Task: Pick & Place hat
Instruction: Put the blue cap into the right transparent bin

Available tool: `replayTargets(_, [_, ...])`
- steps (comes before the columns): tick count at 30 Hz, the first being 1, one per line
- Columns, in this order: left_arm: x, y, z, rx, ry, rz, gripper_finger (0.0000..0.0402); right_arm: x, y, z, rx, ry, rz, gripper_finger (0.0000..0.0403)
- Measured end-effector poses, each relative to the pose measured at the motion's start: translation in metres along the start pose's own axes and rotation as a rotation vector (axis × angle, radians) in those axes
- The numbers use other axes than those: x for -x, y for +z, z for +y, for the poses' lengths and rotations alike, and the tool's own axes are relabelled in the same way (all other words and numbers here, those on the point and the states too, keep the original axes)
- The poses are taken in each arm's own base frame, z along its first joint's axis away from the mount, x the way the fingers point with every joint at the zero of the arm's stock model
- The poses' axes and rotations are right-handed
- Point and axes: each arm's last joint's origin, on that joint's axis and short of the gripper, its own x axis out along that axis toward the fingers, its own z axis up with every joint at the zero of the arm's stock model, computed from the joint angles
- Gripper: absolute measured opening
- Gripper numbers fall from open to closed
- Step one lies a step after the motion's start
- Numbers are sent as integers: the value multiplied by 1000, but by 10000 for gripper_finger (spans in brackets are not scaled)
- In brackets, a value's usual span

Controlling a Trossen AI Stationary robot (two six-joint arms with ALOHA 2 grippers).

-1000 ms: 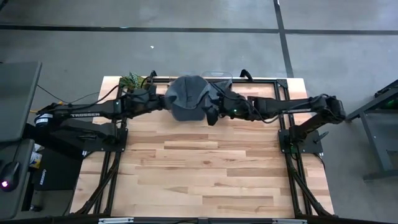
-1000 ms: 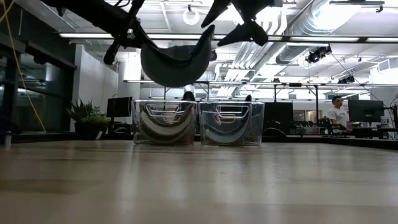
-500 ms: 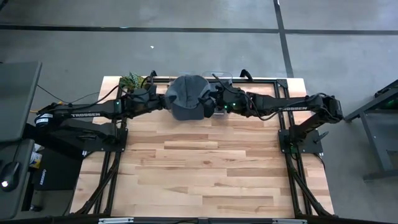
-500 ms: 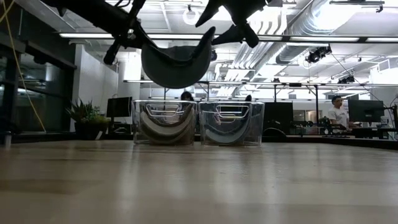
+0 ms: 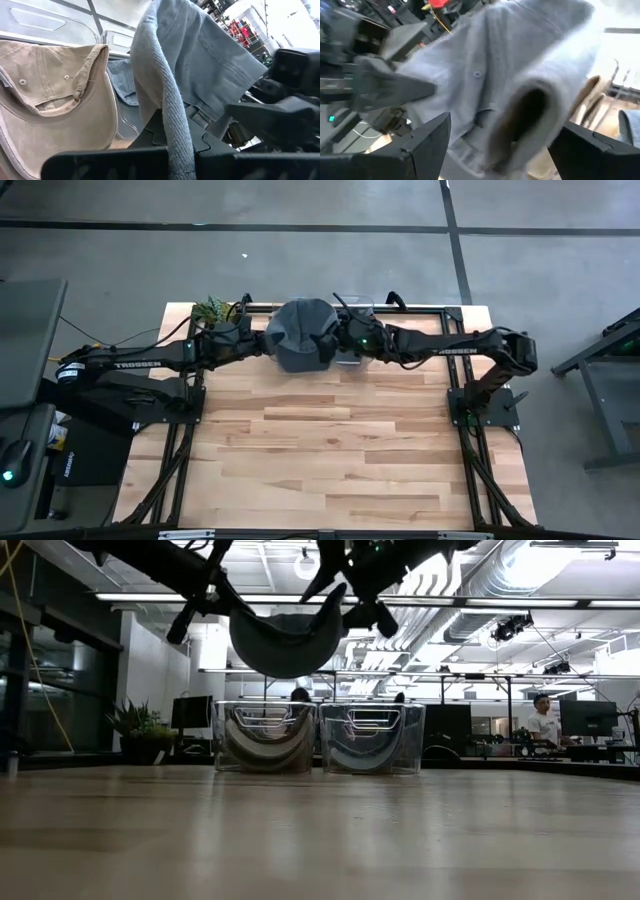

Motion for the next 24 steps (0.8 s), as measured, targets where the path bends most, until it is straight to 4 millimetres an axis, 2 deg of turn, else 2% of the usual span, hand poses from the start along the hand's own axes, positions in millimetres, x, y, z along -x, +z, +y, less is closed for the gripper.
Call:
replayTargets(6, [0, 0, 0, 4, -4, 3, 0, -5, -1, -4, -16, -9, 3, 297])
replayTargets(10, [0, 0, 0, 4, -4, 3, 0, -5, -1, -4, -21, -12, 2, 280])
replayTargets(14, [0, 0, 0, 4, -6, 6, 0, -5, -1, -3, -37, 3, 16, 241])
replayTargets(24, [0, 0, 0, 4, -6, 7, 0, -5, -1, -3, -46, 6, 23, 110])
